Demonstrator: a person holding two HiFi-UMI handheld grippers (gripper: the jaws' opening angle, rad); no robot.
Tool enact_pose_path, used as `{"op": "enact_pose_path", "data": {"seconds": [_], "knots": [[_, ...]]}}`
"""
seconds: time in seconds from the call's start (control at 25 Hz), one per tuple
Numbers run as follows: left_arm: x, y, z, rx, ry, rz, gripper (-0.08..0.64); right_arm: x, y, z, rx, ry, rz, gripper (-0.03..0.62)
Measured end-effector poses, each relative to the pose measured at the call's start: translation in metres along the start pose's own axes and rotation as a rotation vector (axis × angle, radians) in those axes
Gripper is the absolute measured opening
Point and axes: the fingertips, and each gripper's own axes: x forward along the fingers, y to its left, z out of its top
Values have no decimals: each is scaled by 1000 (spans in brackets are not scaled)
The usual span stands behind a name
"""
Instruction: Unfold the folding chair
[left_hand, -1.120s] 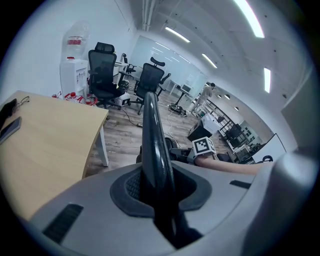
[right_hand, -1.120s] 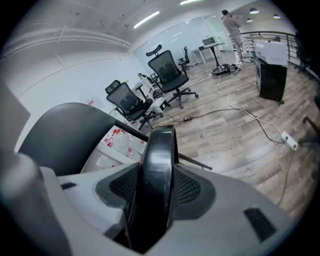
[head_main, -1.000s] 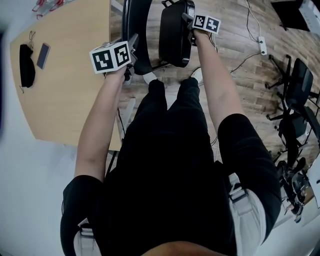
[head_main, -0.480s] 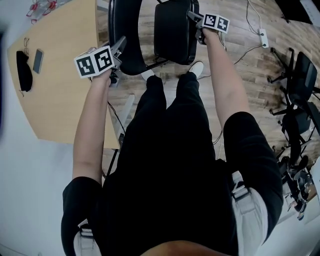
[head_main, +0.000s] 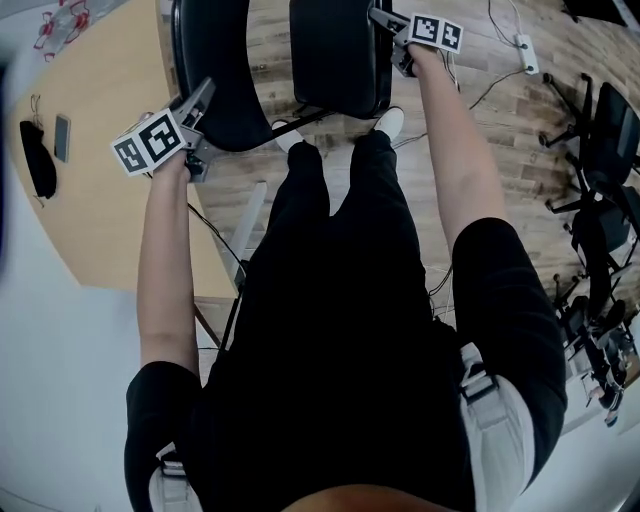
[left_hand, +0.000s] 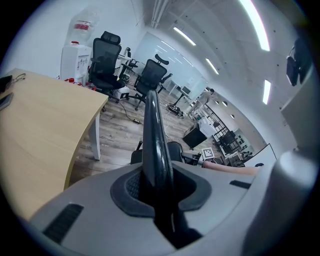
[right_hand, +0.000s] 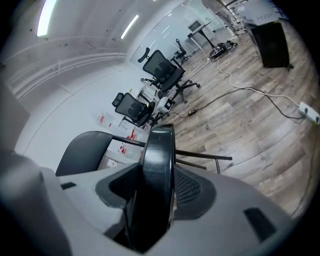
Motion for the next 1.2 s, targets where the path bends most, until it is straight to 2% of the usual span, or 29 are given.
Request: {"op": "enact_pose_path", "data": {"seconds": [0.44,0.84,1.2], "knots": [[9,15,-8,-10,-22,-46,61,-10,-38,-2,16,-39,43,204],[33,13,-21,-30,-25,-61,61,-30,-101,0,42,-89,75,207],[62,-14,-28,-43,-19,-69,61,-52,-164,6,88,-110,102,207]]}}
